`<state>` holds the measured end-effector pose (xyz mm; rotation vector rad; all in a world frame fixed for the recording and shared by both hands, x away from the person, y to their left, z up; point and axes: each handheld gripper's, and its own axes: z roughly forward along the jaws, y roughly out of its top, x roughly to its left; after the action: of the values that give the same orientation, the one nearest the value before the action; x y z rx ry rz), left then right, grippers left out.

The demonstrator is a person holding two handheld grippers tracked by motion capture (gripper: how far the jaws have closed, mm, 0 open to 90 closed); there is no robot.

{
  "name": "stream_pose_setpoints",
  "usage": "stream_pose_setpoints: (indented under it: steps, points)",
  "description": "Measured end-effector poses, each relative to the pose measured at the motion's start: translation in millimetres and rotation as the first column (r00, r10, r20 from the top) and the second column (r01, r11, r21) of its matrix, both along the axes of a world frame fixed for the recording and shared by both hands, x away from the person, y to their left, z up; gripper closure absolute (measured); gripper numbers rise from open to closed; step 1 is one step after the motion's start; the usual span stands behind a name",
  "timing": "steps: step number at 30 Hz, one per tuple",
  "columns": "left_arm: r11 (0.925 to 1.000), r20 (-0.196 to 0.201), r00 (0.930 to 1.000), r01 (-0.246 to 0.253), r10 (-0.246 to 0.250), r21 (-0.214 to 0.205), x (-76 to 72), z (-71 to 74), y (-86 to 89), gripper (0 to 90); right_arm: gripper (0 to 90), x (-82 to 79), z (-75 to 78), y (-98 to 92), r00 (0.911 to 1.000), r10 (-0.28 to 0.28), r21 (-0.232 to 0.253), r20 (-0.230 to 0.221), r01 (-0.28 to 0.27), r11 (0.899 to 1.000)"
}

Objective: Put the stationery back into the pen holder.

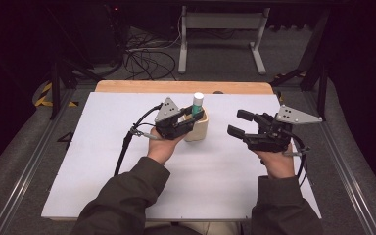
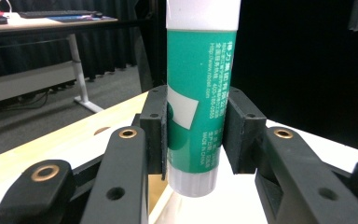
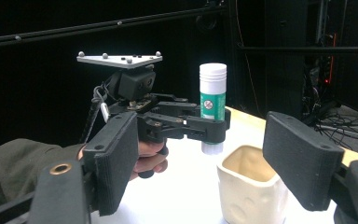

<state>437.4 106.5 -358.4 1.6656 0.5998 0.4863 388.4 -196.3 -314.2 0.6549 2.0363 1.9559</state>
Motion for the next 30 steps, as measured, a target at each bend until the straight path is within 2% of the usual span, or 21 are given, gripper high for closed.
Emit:
stream_pose_setpoints:
  steps: [5, 8, 10, 14, 17, 24, 28, 30]
  points:
    - [0.9995, 0.010, 0.9995, -0.031, 0.031, 0.009, 2.9, -1.4, 1.2, 65.3, 27.5, -0.1, 0.0, -0.6, 1.0000, 0.000, 0.003, 0.001, 0.000, 1.000]
    - [0.9992, 0.006, 0.9992, -0.040, 0.040, -0.005, 5.0, -3.0, 2.2, 65.2, 27.5, 0.1, -0.2, -0.6, 1.0000, 0.001, 0.002, -0.002, -0.001, 1.000]
    - [0.9991, 0.001, 0.9992, -0.039, 0.040, -0.017, 6.7, -4.4, 3.2, 65.3, 27.5, 0.3, -0.5, -0.1, 1.0000, 0.004, 0.000, -0.001, -0.004, 1.000]
    - [0.9956, -0.028, 0.9985, -0.049, 0.047, -0.080, 10.8, -10.3, 7.0, 65.2, 27.5, 0.3, -0.6, 0.0, 1.0000, 0.003, 0.000, -0.002, -0.003, 1.000]
    - [0.9931, -0.041, 0.9975, -0.061, 0.057, -0.100, 14.3, -15.0, 9.8, 65.2, 27.5, 0.4, -0.8, -0.6, 1.0000, -0.001, -0.001, -0.003, 0.001, 1.000]
    - [0.9926, -0.047, 0.9966, -0.071, 0.067, -0.098, 18.1, -23.3, 10.6, 65.2, 27.6, 0.8, -1.4, -0.4, 1.0000, -0.001, -0.002, -0.007, 0.001, 1.000]
    - [0.9927, -0.037, 0.9967, -0.076, 0.073, -0.093, 19.8, -26.8, 10.8, 65.2, 27.6, 1.0, -1.6, -0.1, 1.0000, -0.001, -0.002, -0.008, 0.001, 1.000]
    - [0.9928, -0.047, 0.9964, -0.075, 0.070, -0.094, 20.3, -28.9, 10.8, 65.2, 27.6, 1.1, -1.7, -0.3, 1.0000, -0.002, -0.004, -0.005, 0.002, 1.000]
